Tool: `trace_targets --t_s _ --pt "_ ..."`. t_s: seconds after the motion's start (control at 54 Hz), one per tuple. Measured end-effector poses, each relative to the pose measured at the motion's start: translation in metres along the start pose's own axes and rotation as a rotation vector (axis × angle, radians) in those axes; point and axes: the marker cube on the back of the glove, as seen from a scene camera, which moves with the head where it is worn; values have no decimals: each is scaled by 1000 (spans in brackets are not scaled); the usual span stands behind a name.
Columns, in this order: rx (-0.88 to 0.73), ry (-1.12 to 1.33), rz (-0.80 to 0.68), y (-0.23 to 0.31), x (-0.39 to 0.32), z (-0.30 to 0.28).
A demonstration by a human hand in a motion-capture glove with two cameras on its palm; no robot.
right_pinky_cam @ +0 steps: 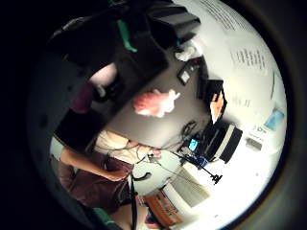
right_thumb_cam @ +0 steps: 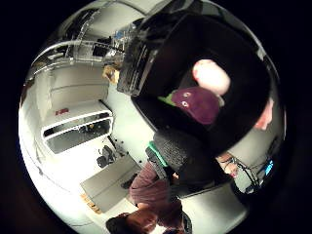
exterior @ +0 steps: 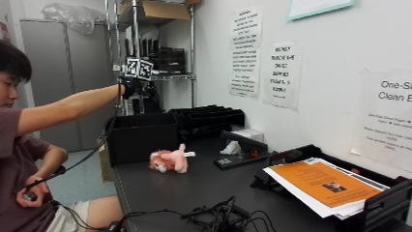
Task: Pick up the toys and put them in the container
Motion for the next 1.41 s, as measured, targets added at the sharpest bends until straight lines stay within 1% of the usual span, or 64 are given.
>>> trace_targets --t_s 0.056,0.148,0.241,0.333,0.426,0.537,0.667,0.796,0.833,0.87,0.907,1.0,1.222,1.315,1.407 --pt "-18 45 69 2 16 -4" --pt "17 58 125 20 68 -3" --pt "37 25 140 34 112 4" --pt "9 7 146 46 148 20" --pt "-54 29 127 55 184 49" --pt "-98 34 88 46 197 84" --pt "-188 25 31 9 195 155" --pt "-279 84 28 -30 202 236" --pt "-253 102 32 -40 205 253" --pt "-181 92 34 -47 209 259" --pt "-109 64 40 -51 212 260" --pt "5 24 63 -57 216 259" --pt "293 26 111 -54 203 263" --pt "329 -18 164 -51 205 264" --pt "252 -54 172 -48 204 256"
